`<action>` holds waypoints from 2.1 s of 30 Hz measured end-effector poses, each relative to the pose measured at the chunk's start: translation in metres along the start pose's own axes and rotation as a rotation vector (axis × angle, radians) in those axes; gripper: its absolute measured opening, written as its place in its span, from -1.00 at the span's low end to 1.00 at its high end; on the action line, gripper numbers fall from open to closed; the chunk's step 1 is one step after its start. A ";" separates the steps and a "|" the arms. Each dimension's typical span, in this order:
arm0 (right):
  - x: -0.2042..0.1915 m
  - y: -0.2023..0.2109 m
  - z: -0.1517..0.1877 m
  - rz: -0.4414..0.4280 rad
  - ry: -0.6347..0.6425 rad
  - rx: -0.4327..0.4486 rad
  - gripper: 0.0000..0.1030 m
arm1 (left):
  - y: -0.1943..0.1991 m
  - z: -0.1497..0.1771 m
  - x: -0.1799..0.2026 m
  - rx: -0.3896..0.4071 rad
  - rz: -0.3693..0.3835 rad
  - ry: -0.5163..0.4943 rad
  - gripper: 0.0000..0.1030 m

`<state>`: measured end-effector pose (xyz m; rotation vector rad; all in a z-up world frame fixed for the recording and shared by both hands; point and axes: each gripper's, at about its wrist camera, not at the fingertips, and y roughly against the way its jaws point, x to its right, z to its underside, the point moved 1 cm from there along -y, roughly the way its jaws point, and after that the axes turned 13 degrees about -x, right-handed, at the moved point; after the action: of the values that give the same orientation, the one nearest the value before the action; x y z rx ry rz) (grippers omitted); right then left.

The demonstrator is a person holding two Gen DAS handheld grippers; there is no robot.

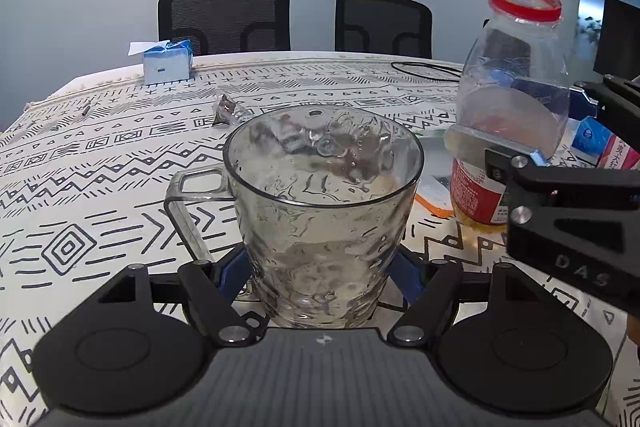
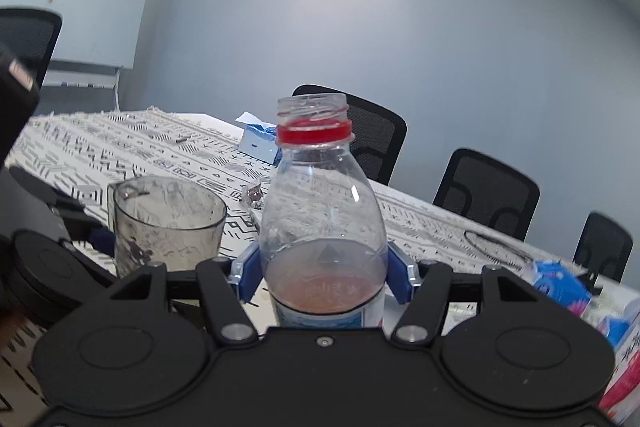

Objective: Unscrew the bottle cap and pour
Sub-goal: 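Lift the bottle with the right tool and bring it above the mug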

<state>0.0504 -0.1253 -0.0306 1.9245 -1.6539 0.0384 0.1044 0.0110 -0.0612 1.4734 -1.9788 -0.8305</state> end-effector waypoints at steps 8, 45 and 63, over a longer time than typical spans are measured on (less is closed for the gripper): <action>-0.018 0.000 0.003 0.133 0.225 0.093 0.25 | 0.002 0.004 0.003 -0.005 0.013 -0.010 0.38; -0.034 -0.032 0.009 0.309 0.610 0.195 0.25 | -0.007 0.000 0.004 0.004 0.000 -0.042 0.38; -0.026 -0.041 -0.047 0.338 0.680 0.223 0.25 | 0.000 0.007 0.005 0.007 0.000 -0.045 0.38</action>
<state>0.0979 -0.0789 -0.0193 1.5008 -1.5014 0.9352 0.0980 0.0069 -0.0653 1.4705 -2.0165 -0.8646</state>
